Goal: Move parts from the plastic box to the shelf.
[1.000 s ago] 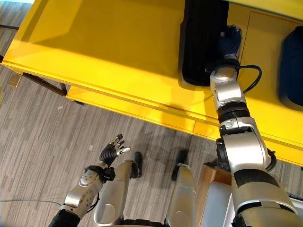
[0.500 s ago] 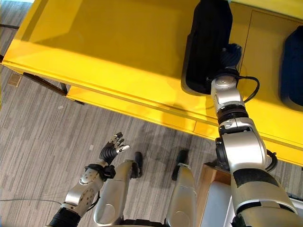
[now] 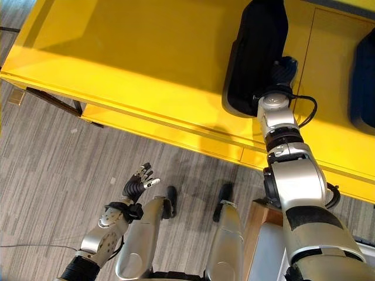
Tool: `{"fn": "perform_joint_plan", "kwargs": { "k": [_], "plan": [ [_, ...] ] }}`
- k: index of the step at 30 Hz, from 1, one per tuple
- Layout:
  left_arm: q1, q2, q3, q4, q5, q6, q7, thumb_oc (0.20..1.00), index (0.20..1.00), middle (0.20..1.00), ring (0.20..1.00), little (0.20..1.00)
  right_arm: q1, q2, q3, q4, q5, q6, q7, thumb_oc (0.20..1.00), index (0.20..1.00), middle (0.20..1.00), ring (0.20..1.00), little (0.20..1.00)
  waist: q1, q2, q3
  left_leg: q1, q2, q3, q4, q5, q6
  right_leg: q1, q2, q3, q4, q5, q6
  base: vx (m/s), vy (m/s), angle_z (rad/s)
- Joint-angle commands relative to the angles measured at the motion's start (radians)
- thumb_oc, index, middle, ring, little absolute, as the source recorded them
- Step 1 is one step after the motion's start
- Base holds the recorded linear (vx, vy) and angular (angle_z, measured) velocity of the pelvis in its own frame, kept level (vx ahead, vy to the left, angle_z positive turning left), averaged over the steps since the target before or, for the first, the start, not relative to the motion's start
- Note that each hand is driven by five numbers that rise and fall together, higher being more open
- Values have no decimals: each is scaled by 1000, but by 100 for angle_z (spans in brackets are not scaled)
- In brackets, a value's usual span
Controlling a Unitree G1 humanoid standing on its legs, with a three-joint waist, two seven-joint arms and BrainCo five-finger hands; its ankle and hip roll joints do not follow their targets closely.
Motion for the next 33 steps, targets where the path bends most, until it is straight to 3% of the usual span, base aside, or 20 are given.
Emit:
{"fn": "perform_joint_plan", "kwargs": {
  "k": [1,13,21,27,33],
  "plan": [
    [37,15,-29,-102,-8,-33,13,1000,1000,1000,1000,1000,-126,-49,65,-18,10,-66,-28,1000,1000,1000,1000,1000,5,13,-33,-6,46,-99,14,-2,-94,49,-30,51,5,18,17,0,0,0],
    [22,20,-30,-84,-7,-39,34,1000,1000,1000,1000,1000,-80,-46,-21,-277,-56,-66,-117,1000,1000,1000,1000,1000,-6,15,-31,-8,40,-102,17,-6,-91,39,-30,57,22,10,16,0,0,0],
    [17,7,-23,-66,-1,-46,50,1000,1000,1000,1000,1000,119,-14,-178,-726,-206,-54,-178,1000,1000,1000,1000,1000,-29,9,-32,3,40,-105,10,-8,-88,41,-26,60,25,6,19,0,0,0],
    [27,-2,-7,-57,9,-50,53,1000,1000,1000,1000,1000,335,56,-260,-1019,-304,-59,-129,1000,1000,1000,1000,1000,-44,2,-33,18,41,-103,-4,-7,-88,47,-24,63,19,10,21,0,-2,-1],
    [46,-10,9,-54,16,-53,47,1000,1000,1000,1000,1000,498,114,-301,-1123,-309,-72,-68,1000,1000,1000,1000,1000,-53,0,-36,18,43,-106,-17,4,-89,49,-20,61,2,20,24,-3,-8,-1]
  ]
}}
